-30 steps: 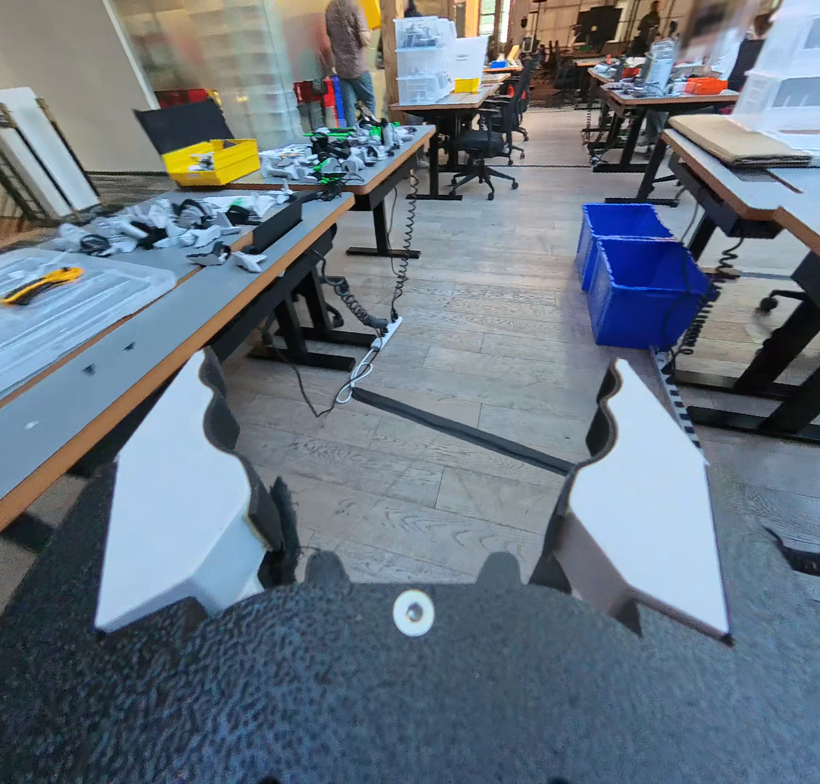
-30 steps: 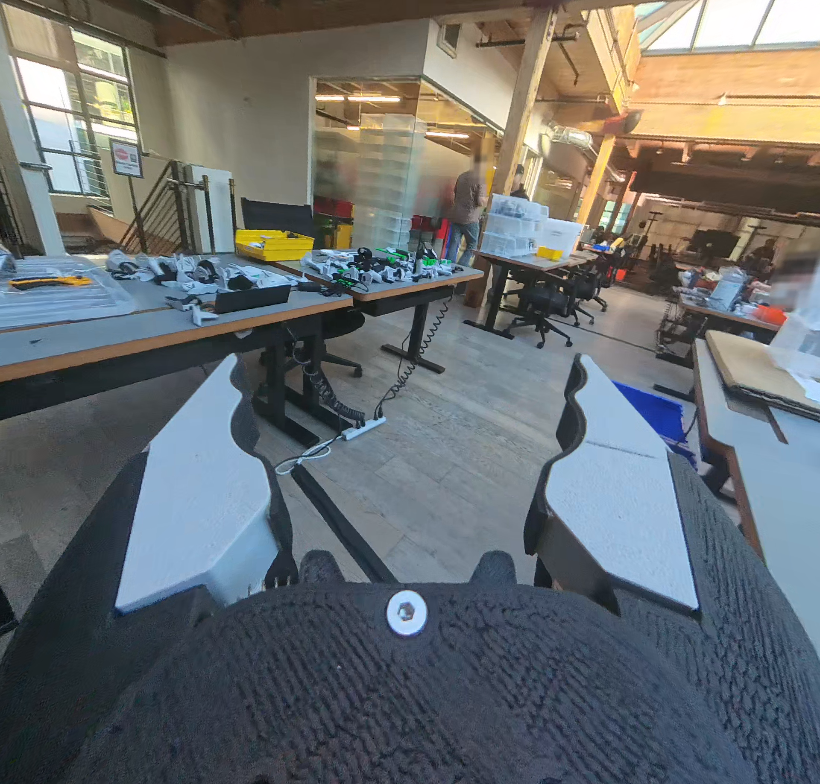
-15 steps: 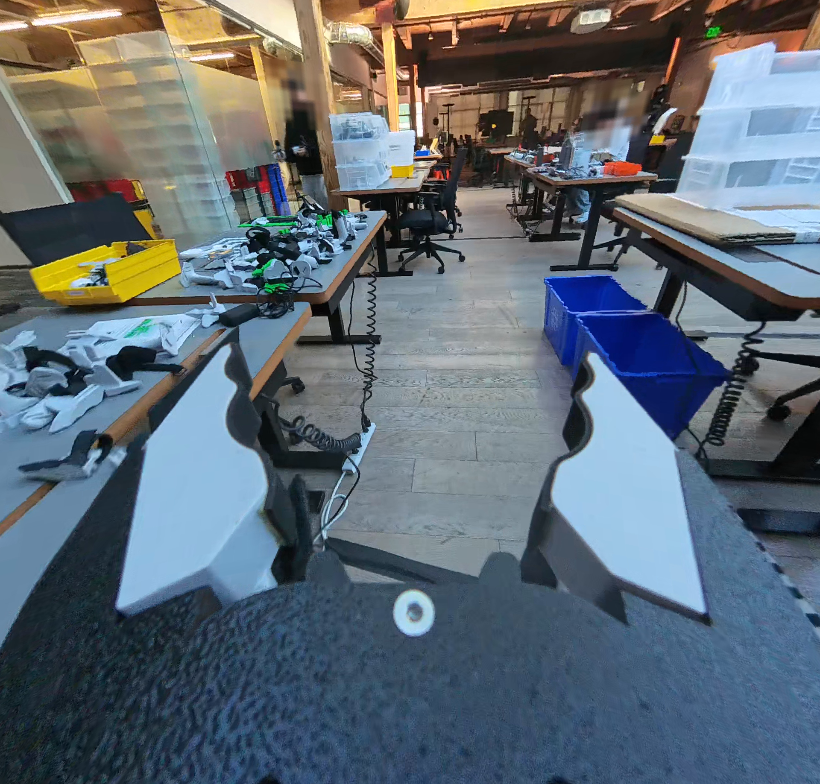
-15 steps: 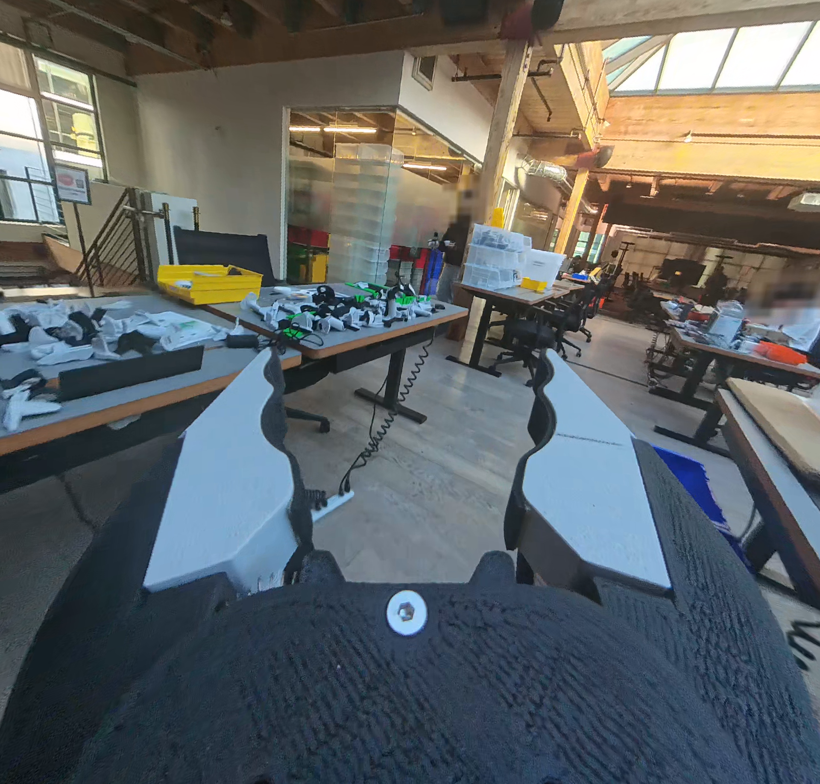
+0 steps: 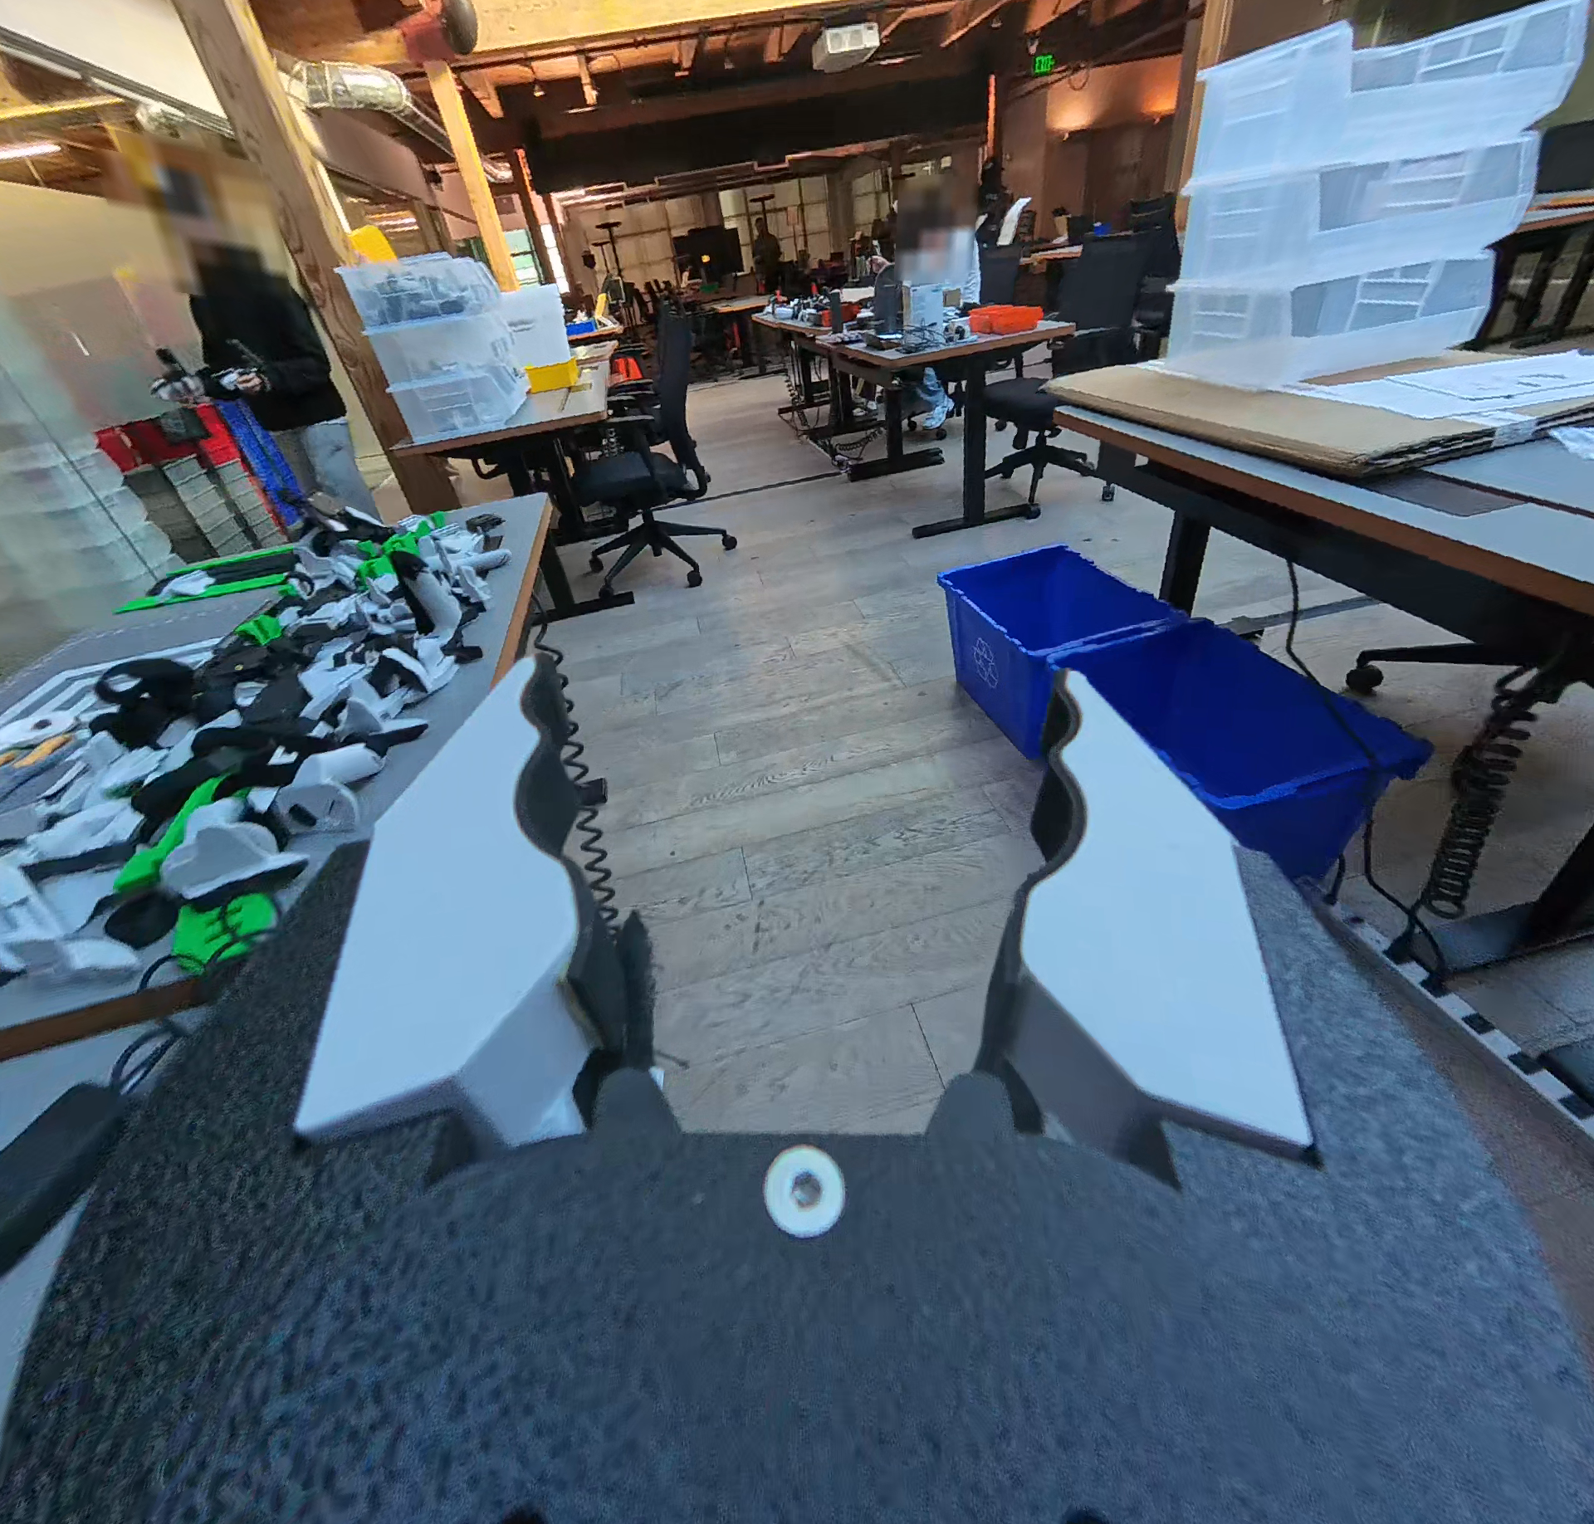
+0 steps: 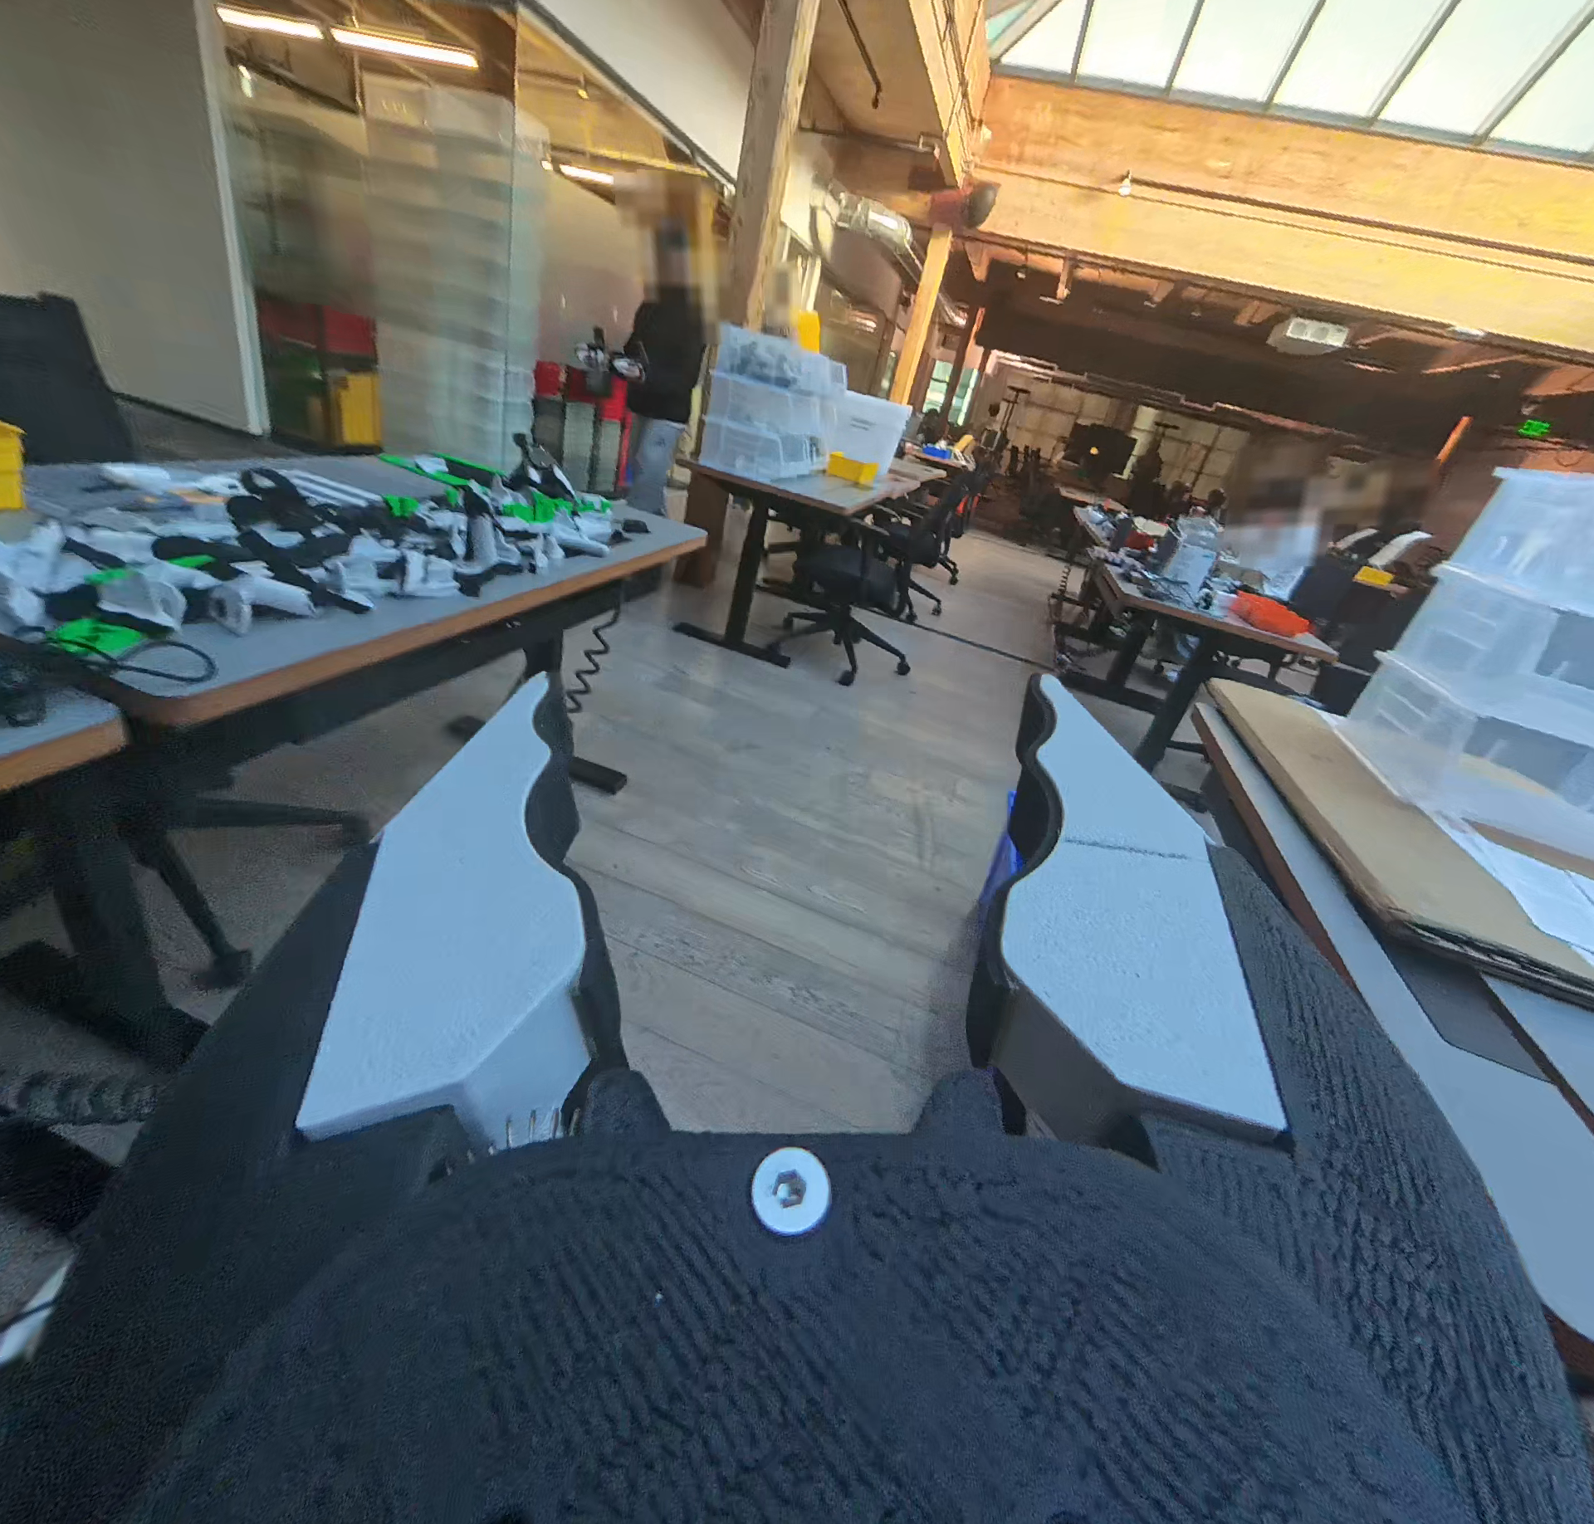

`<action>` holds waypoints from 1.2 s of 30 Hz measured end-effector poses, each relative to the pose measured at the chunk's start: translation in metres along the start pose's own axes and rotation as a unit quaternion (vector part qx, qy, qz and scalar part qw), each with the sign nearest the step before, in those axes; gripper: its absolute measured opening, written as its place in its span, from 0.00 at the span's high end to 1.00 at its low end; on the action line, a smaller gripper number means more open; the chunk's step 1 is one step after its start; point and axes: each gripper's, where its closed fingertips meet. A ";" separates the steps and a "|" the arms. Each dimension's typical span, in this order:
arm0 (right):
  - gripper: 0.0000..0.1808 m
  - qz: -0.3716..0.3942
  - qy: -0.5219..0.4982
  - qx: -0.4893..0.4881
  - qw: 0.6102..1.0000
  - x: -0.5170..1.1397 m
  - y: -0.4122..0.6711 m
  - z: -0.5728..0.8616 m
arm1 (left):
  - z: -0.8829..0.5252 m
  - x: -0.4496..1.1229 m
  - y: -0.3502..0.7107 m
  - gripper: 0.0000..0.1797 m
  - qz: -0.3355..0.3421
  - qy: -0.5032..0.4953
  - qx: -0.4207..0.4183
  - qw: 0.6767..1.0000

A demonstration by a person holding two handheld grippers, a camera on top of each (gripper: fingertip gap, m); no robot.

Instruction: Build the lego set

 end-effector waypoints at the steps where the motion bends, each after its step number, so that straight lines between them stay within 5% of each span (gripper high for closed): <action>1: 0.45 -0.015 -0.009 -0.010 1.000 0.022 -0.012 0.011 | -0.003 0.031 0.002 0.42 0.000 -0.003 0.006 1.000; 7: 0.54 -0.047 -0.014 -0.044 0.998 0.184 -0.050 0.078 | -0.029 0.215 0.028 0.55 0.027 0.008 0.028 0.999; 11: 0.54 -0.059 0.013 -0.034 0.998 0.312 -0.041 0.119 | -0.049 0.340 0.066 0.54 0.020 -0.006 -0.018 1.000; 14: 0.54 -0.025 0.024 -0.064 0.997 0.395 -0.024 0.141 | -0.065 0.415 0.099 0.59 0.050 0.006 0.028 0.998; 24: 0.56 0.102 0.021 -0.049 0.993 0.680 0.024 0.214 | -0.173 0.671 0.094 0.65 -0.004 0.020 0.021 1.000; 30: 0.57 0.081 0.051 0.019 0.995 0.883 0.026 0.258 | -0.237 0.869 0.127 0.72 -0.016 0.029 0.035 0.999; 36: 0.58 0.032 -0.009 -0.025 0.999 1.030 -0.001 0.343 | -0.265 1.071 0.193 0.79 0.040 0.021 0.069 0.997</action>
Point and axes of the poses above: each gripper's, where its closed fingertips meet, x out along the fingers, y out of its top, z = x × y across the jaws, and after that the axes turned 7 degrees about -z, right-handed
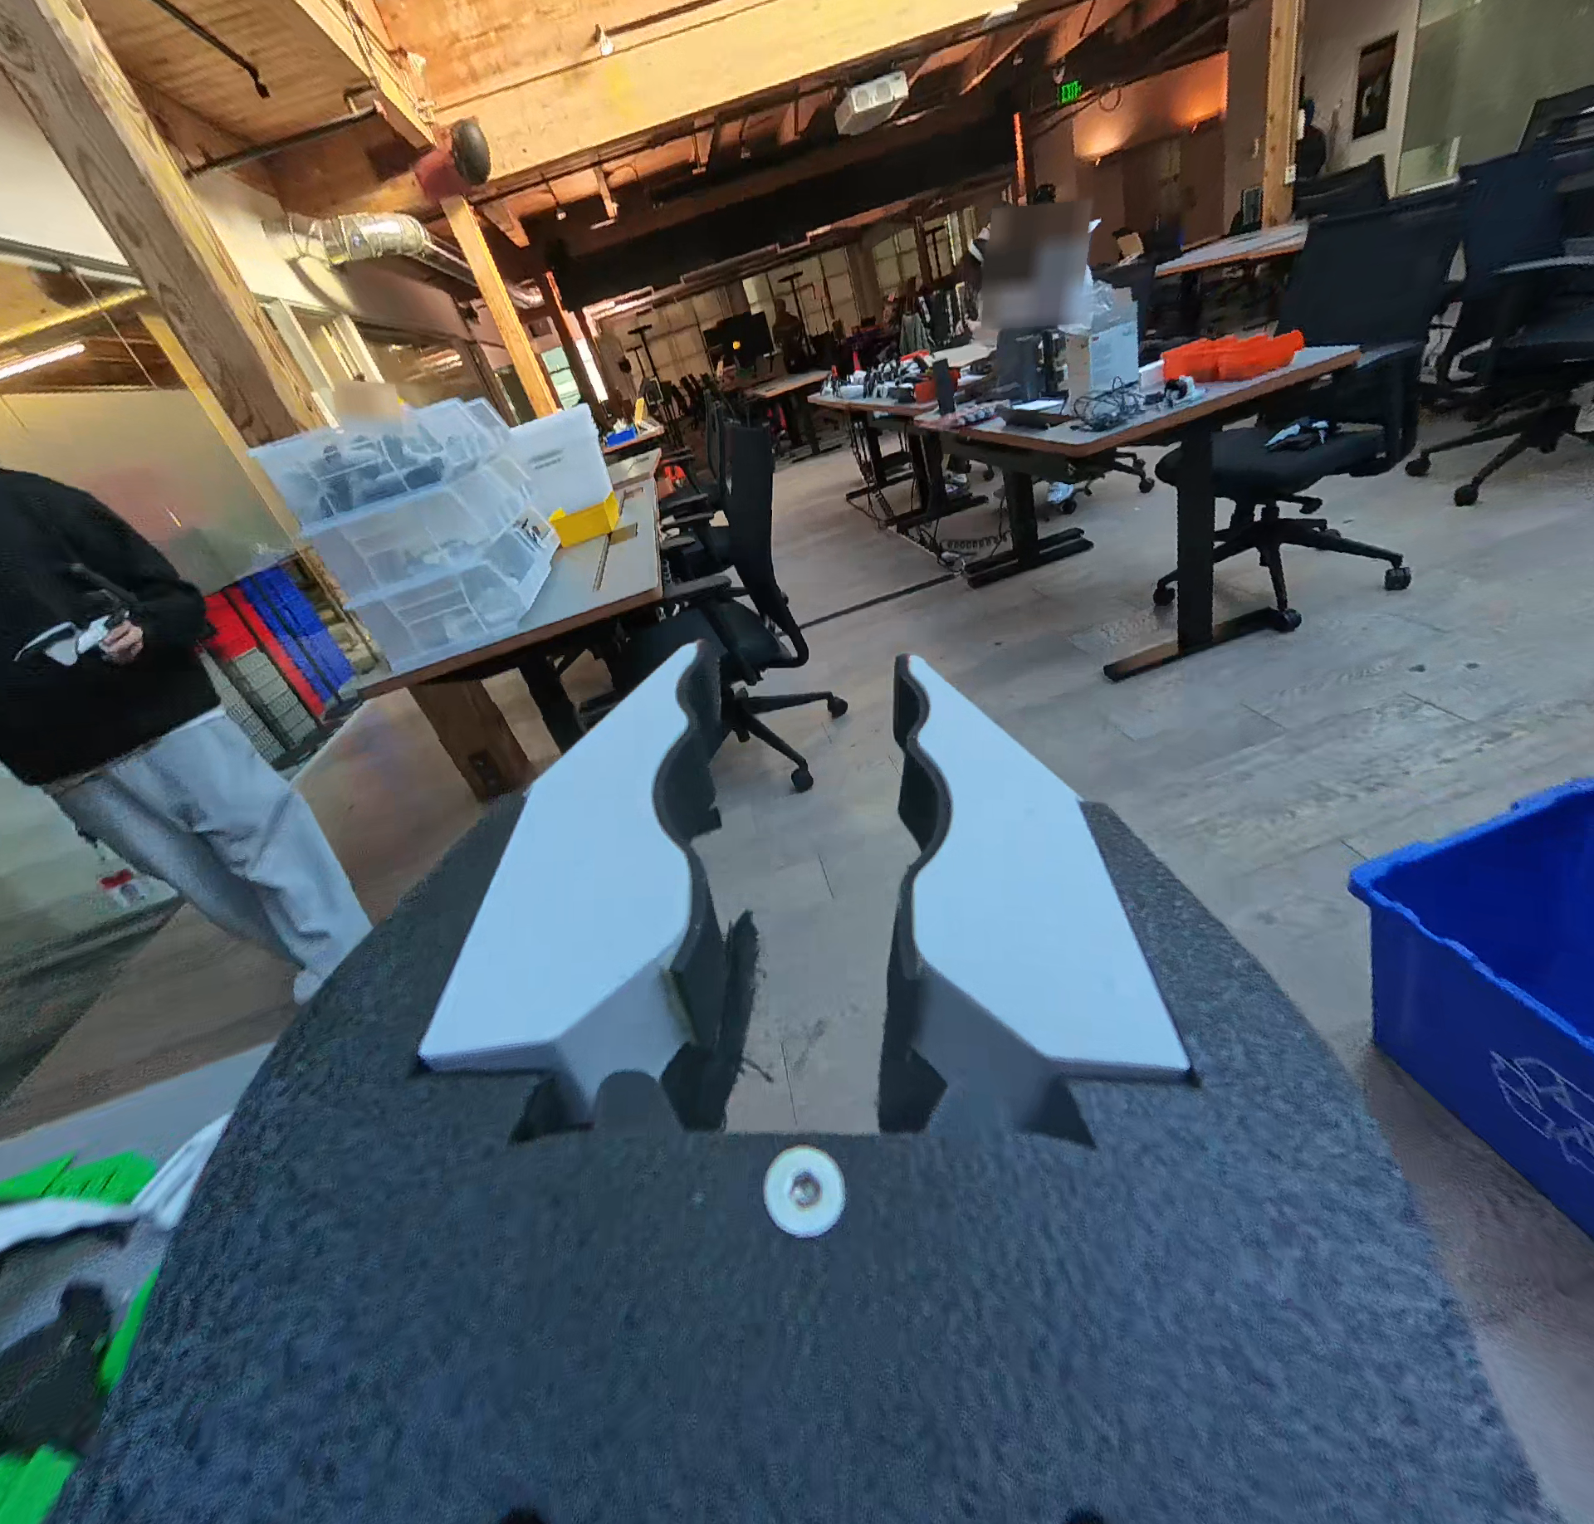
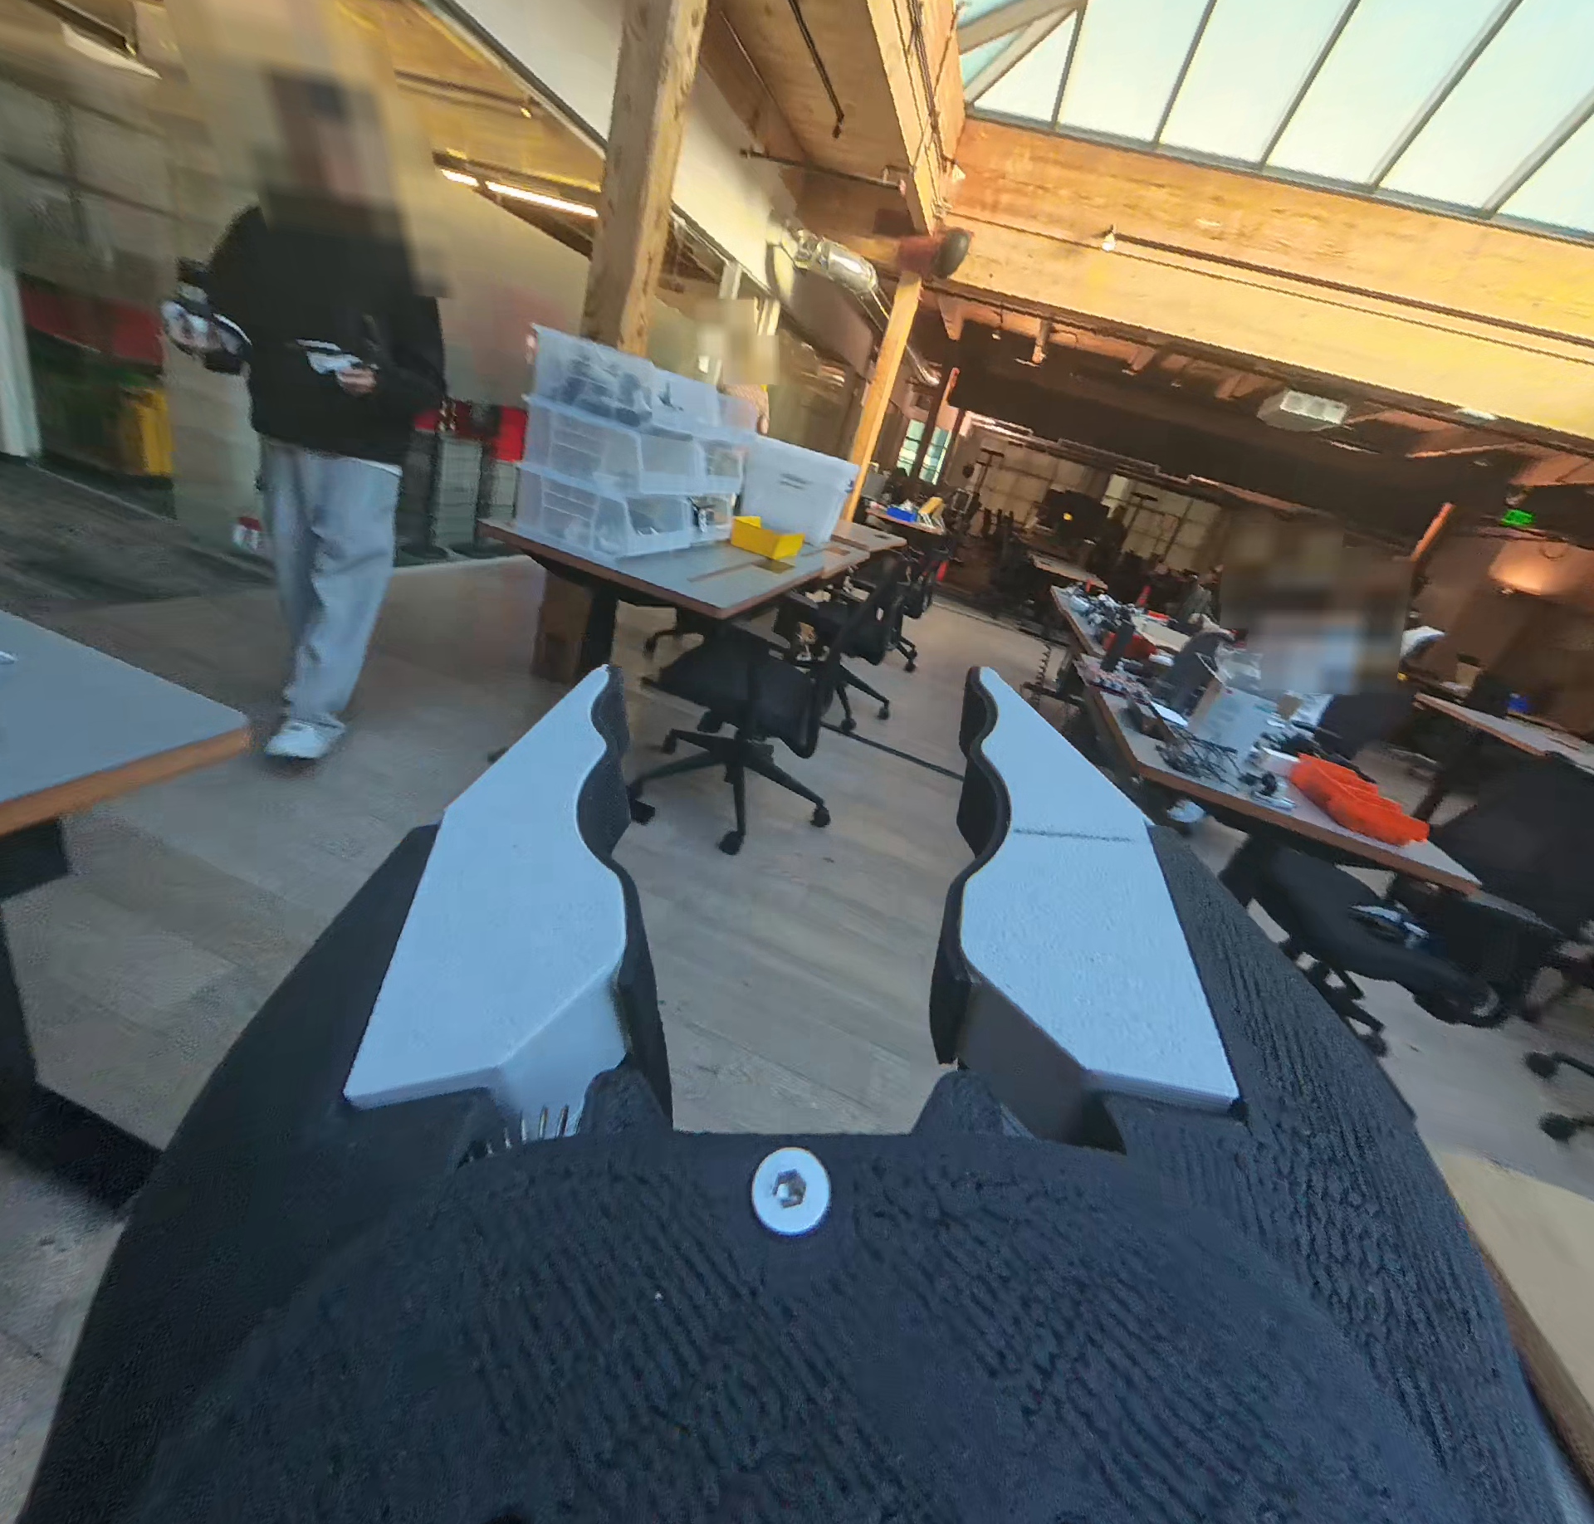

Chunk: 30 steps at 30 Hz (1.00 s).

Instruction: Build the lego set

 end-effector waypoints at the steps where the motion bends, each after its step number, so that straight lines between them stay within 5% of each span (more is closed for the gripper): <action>1: 0.58 -0.015 -0.011 -0.008 1.000 0.020 -0.015 0.017 | -0.003 0.035 0.003 0.80 0.007 0.002 0.001 1.000; 10: 0.58 -0.077 -0.086 0.000 0.993 0.255 -0.115 0.205 | -0.014 0.372 0.008 0.70 -0.005 0.010 -0.052 0.999; 17: 0.52 -0.010 0.012 -0.007 1.000 0.514 -0.110 0.254 | -0.009 0.581 0.027 0.56 -0.026 -0.021 -0.038 0.999; 25: 0.53 0.001 0.112 0.018 0.994 0.791 -0.178 0.279 | -0.051 0.822 -0.044 0.55 -0.092 -0.008 -0.053 0.994; 30: 0.53 -0.037 0.159 0.076 0.984 0.943 -0.204 0.328 | -0.050 1.022 0.002 0.54 -0.067 -0.056 -0.052 0.995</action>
Point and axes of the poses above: each gripper's, where its closed fingertips meet, x out along the fingers, y out of its top, z = x × y across the jaws, and after that the axes turned 7 degrees about -z, right-handed
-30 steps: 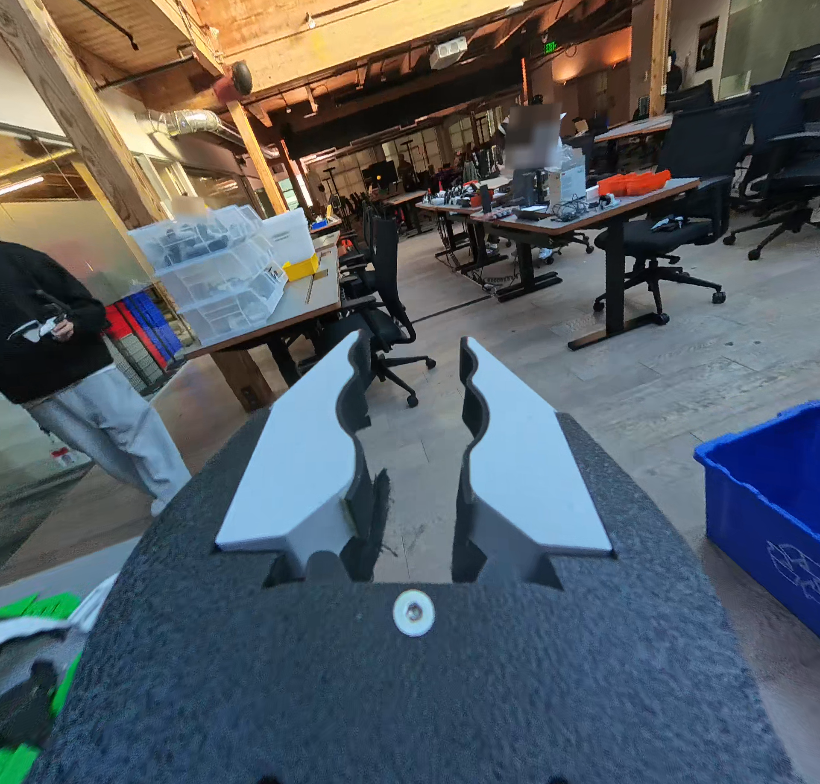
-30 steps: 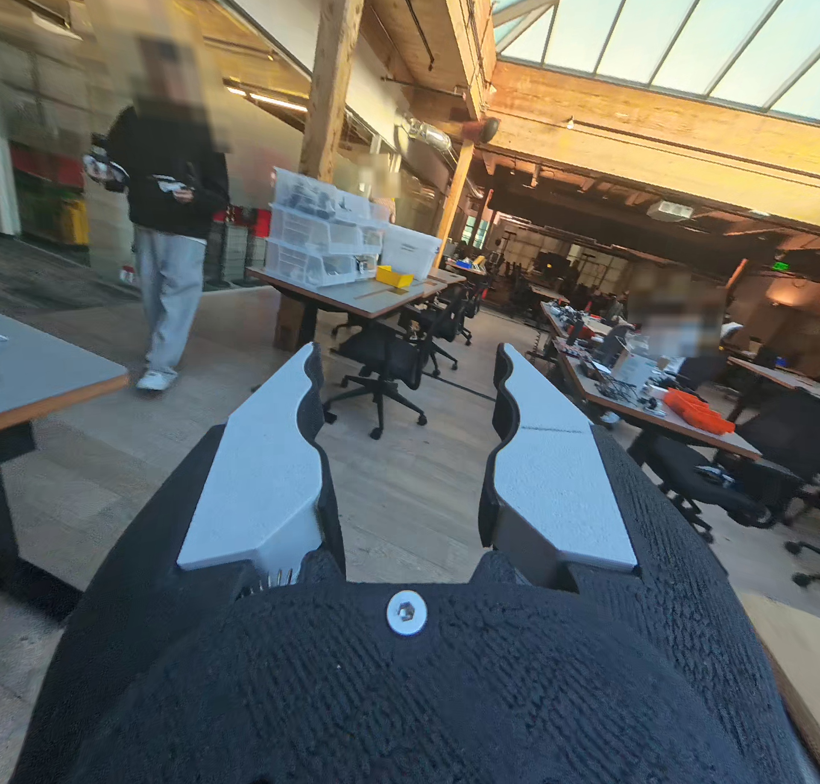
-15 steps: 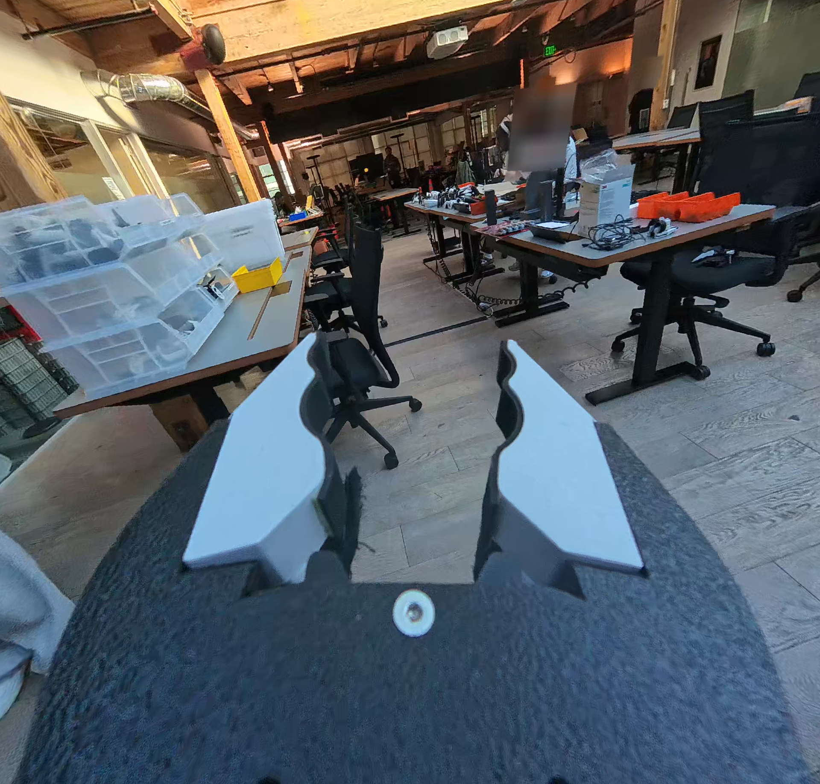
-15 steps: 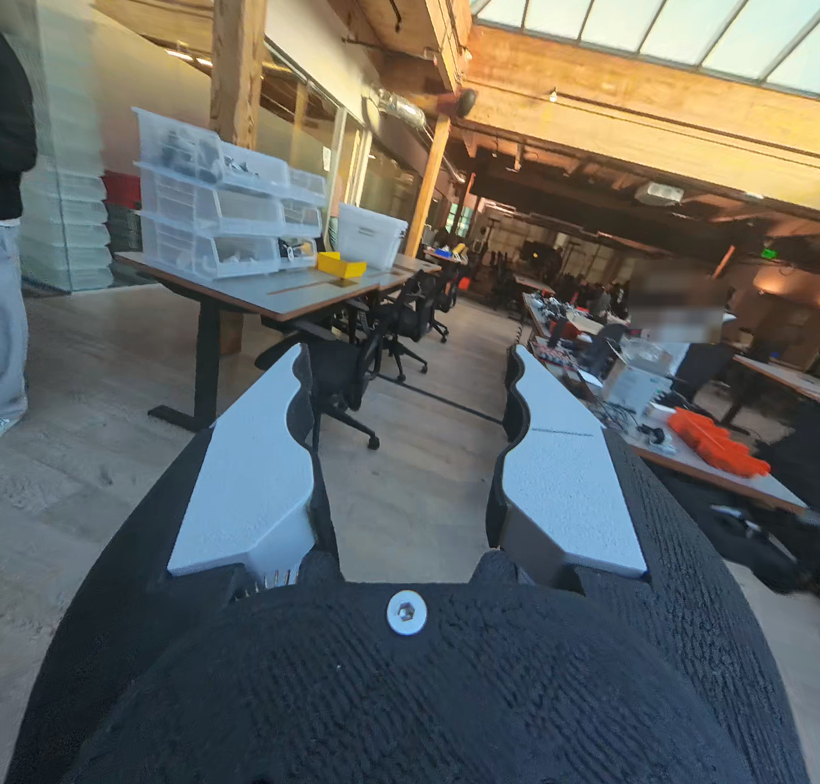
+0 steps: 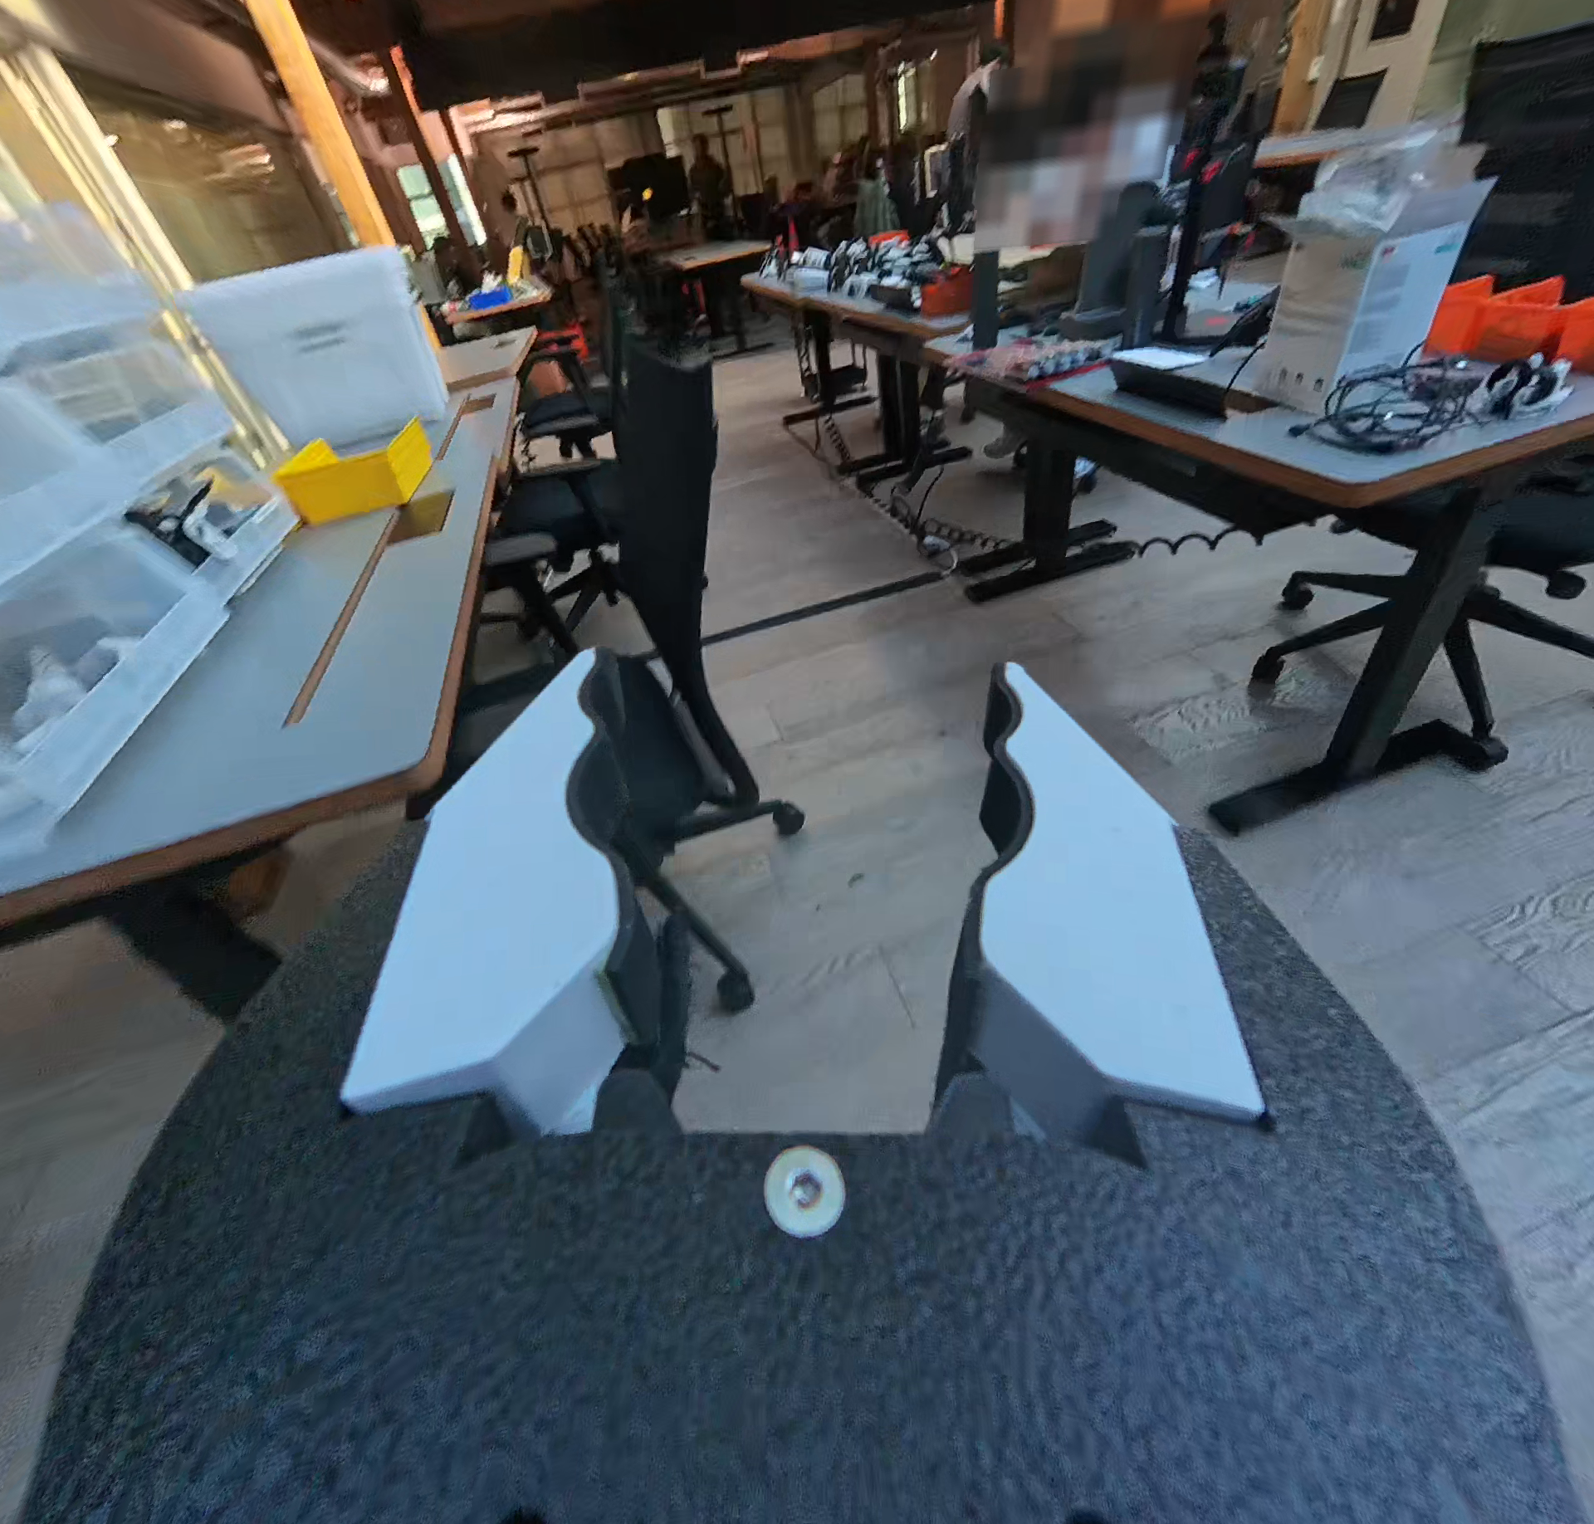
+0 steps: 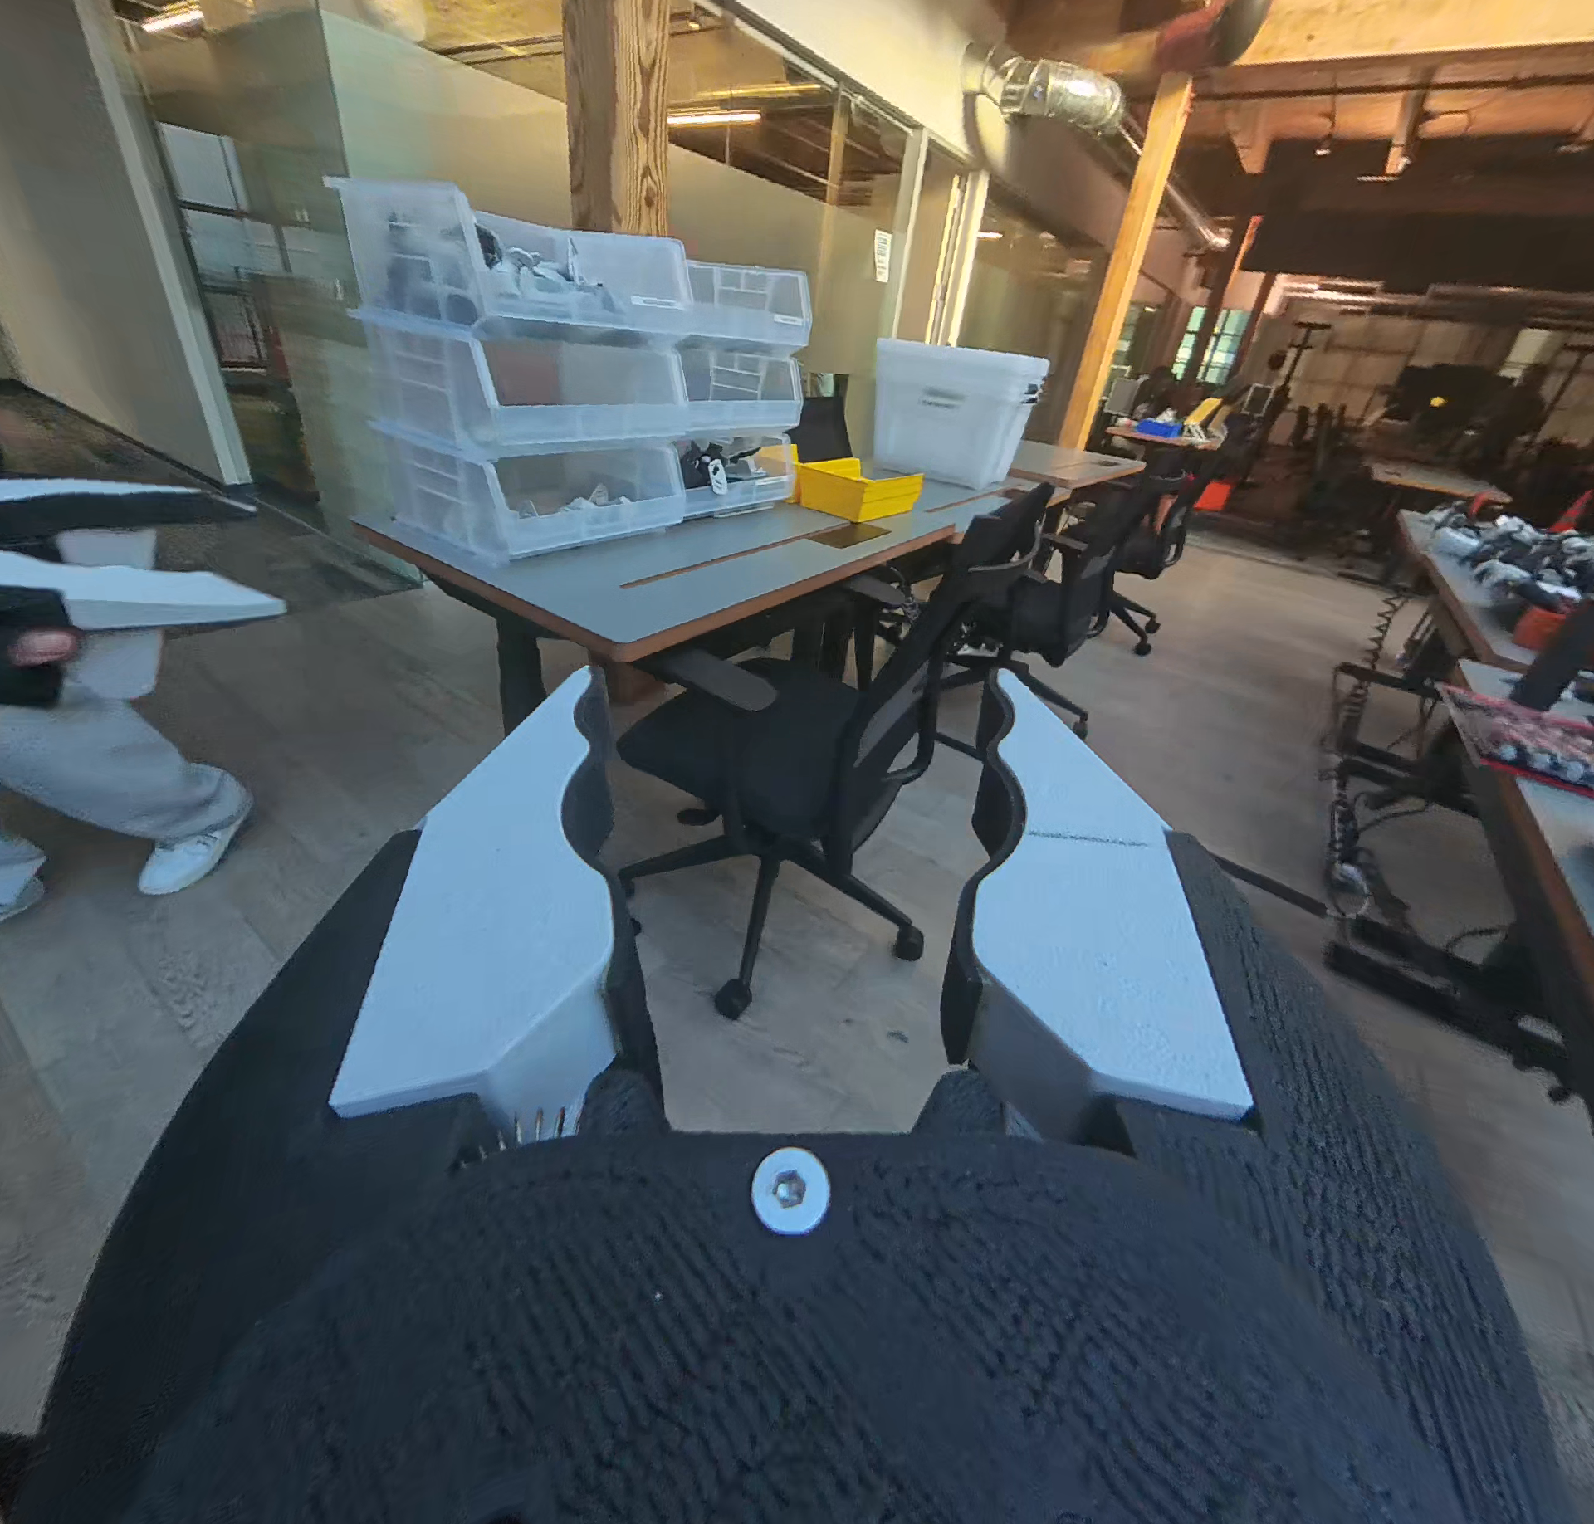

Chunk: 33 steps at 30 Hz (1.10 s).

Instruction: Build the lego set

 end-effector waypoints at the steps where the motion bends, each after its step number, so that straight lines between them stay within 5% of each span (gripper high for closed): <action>1: 0.54 0.005 0.000 -0.010 1.000 0.019 0.003 0.020 | 0.003 0.037 0.019 0.54 0.017 -0.015 0.006 1.000; 11: 0.56 -0.091 -0.111 -0.066 0.987 0.189 -0.070 0.286 | 0.070 0.396 0.125 0.53 0.082 -0.139 0.024 0.987; 17: 0.54 -0.111 -0.101 -0.039 0.988 0.341 -0.071 0.454 | 0.100 0.591 0.163 0.55 0.044 -0.188 -0.050 0.980; 20: 0.52 -0.095 -0.113 -0.041 0.988 0.423 -0.063 0.530 | 0.088 0.673 0.196 0.61 0.089 -0.141 -0.015 0.986; 24: 0.50 -0.075 -0.097 0.020 0.992 0.548 -0.064 0.602 | 0.063 0.789 0.203 0.52 0.074 -0.101 0.007 0.992; 33: 0.50 -0.057 -0.110 0.000 0.992 0.817 -0.061 0.774 | -0.079 1.093 0.283 0.52 0.101 -0.036 -0.044 0.993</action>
Point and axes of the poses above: each gripper's, where its closed fingertips meet, x out along the fingers, y out of its top, z = x × y across the jaws, and after that the axes turned 7 degrees about -z, right-handed
